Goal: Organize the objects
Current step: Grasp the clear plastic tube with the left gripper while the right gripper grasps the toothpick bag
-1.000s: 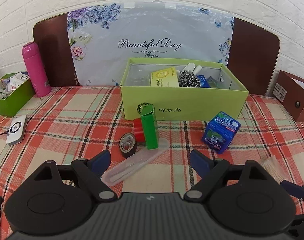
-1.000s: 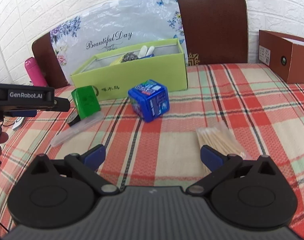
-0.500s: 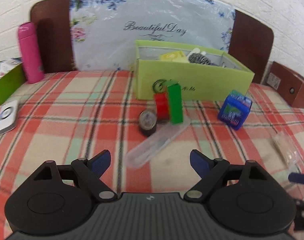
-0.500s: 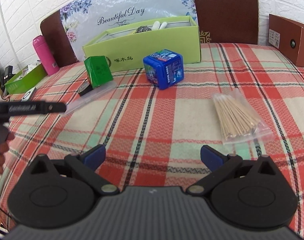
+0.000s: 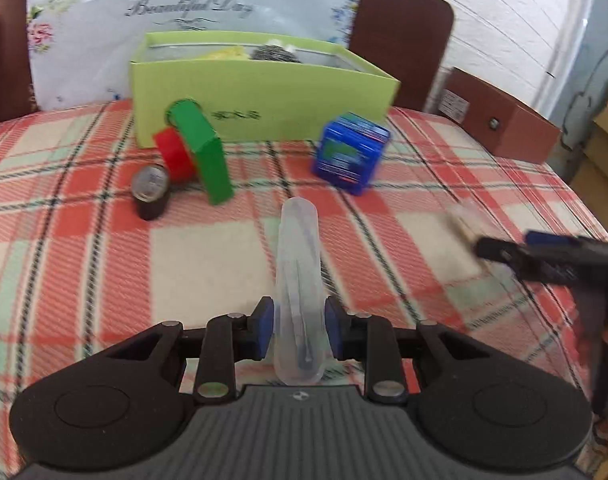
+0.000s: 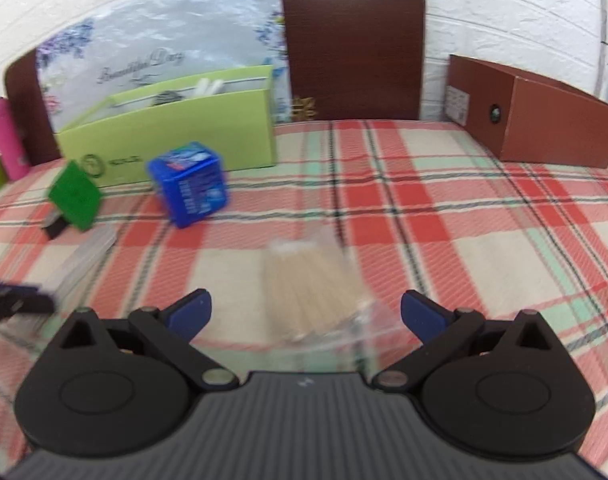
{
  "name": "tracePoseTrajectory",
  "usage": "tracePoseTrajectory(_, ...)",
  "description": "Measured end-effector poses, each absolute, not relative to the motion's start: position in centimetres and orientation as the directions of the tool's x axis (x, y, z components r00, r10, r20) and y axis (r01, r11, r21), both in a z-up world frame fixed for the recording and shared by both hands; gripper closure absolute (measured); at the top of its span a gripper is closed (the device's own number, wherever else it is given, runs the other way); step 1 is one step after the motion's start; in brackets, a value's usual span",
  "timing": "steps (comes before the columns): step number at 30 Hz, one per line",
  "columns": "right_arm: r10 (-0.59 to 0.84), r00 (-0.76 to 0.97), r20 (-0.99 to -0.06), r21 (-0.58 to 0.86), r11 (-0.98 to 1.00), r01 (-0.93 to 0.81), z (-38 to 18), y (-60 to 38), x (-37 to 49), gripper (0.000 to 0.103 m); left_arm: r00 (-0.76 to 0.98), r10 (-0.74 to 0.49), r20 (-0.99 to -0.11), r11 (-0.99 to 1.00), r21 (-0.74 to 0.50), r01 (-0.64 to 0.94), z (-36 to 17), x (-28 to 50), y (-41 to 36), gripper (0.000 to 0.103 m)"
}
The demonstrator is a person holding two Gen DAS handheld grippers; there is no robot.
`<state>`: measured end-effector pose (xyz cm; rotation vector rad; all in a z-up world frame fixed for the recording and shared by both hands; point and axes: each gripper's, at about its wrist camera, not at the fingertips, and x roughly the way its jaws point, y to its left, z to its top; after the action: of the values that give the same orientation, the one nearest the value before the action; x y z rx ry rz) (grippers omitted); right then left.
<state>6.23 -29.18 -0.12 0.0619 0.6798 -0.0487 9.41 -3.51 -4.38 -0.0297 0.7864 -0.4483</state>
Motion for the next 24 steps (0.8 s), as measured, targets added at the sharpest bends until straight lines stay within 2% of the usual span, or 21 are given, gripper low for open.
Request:
tracePoseTrajectory(1, -0.021, 0.772, -0.635, 0.046, 0.997, 0.065, -0.5, -29.6, 6.6, 0.001, 0.620, -0.392, -0.680, 0.907, -0.173, 0.383, -4.4, 9.3, -4.0, 0.053)
tracePoseTrajectory(2, -0.017, 0.764, -0.645, 0.056, 0.996, 0.070, -0.9, -29.9, 6.9, 0.009, 0.628, -0.380, -0.680, 0.911, -0.155, 0.383, -4.4, 9.4, -4.4, 0.042)
tracePoseTrajectory(3, -0.009, 0.752, -0.659, 0.070, 0.995, 0.074, -1.2, -30.0, 7.1, 0.027, 0.642, -0.353, -0.681, 0.921, -0.132, 0.367, -4.4, 9.6, -4.6, 0.030)
tracePoseTrajectory(4, -0.027, 0.756, -0.654, 0.055, 0.995, 0.082, -1.3, -29.8, 6.8, 0.033, 0.657, -0.326, -0.680, 0.932, -0.114, 0.344, -4.3, 9.9, -4.7, 0.029)
tracePoseTrajectory(5, -0.034, 0.763, -0.646, 0.033, 0.997, 0.072, -1.1, -29.4, 6.4, 0.047, 0.664, -0.313, -0.679, 0.937, -0.108, 0.332, -4.1, 10.3, -4.8, 0.029)
tracePoseTrajectory(6, -0.018, 0.764, -0.644, 0.034, 0.998, 0.052, -1.0, -28.9, 6.0, 0.055, 0.663, -0.315, -0.679, 0.938, -0.118, 0.325, -4.0, 10.7, -4.7, 0.029)
tracePoseTrajectory(8, 0.030, 0.761, -0.648, 0.057, 0.998, 0.010, -0.8, -27.9, 5.2, 0.063, 0.650, -0.334, -0.683, 0.936, -0.158, 0.315, -4.2, 11.5, -4.7, 0.029)
tracePoseTrajectory(9, 0.049, 0.759, -0.649, 0.056, 0.998, -0.016, -0.6, -27.1, 4.8, 0.063, 0.645, -0.339, -0.685, 0.935, -0.170, 0.312, -4.3, 11.6, -4.9, 0.030)
tracePoseTrajectory(11, 0.104, 0.754, -0.649, 0.072, 0.995, -0.075, -0.4, -25.7, 4.0, 0.063, 0.639, -0.350, -0.685, 0.930, -0.168, 0.328, -4.5, 11.7, -5.3, 0.065)
tracePoseTrajectory(12, 0.138, 0.748, -0.649, 0.091, 0.990, -0.103, -0.3, -25.1, 3.8, 0.063, 0.636, -0.353, -0.686, 0.925, -0.154, 0.348, -4.5, 11.6, -5.6, 0.075)
tracePoseTrajectory(13, 0.166, 0.741, -0.650, 0.108, 0.986, -0.125, -0.3, -24.6, 3.6, 0.063, 0.627, -0.364, -0.689, 0.920, -0.158, 0.359, -4.3, 11.5, -5.6, 0.075)
tracePoseTrajectory(16, 0.216, 0.729, -0.650, 0.123, 0.976, -0.179, -0.1, -23.6, 3.3, 0.049, 0.619, -0.377, -0.689, 0.915, -0.174, 0.364, -4.0, 10.9, -5.3, 0.075)
tracePoseTrajectory(18, 0.220, 0.728, -0.650, 0.116, 0.975, -0.191, 0.2, -23.5, 3.2, 0.047, 0.624, -0.364, -0.691, 0.920, -0.162, 0.357, -3.9, 10.7, -5.3, 0.073)
tracePoseTrajectory(20, 0.230, 0.725, -0.649, 0.121, 0.972, -0.200, 0.3, -23.6, 3.2, 0.047, 0.611, -0.364, -0.703, 0.918, -0.159, 0.365, -4.2, 11.0, -5.6, 0.060)
tracePoseTrajectory(21, 0.231, 0.722, -0.652, 0.122, 0.972, -0.201, 0.3, -23.7, 3.2, 0.047, 0.611, -0.362, -0.704, 0.918, -0.154, 0.367, -4.3, 11.0, -5.8, 0.049)
tracePoseTrajectory(24, 0.222, 0.721, -0.656, 0.113, 0.974, -0.197, 0.0, -23.9, 3.1, 0.047, 0.620, -0.347, -0.704, 0.919, -0.122, 0.375, -4.5, 11.0, -6.9, 0.036)
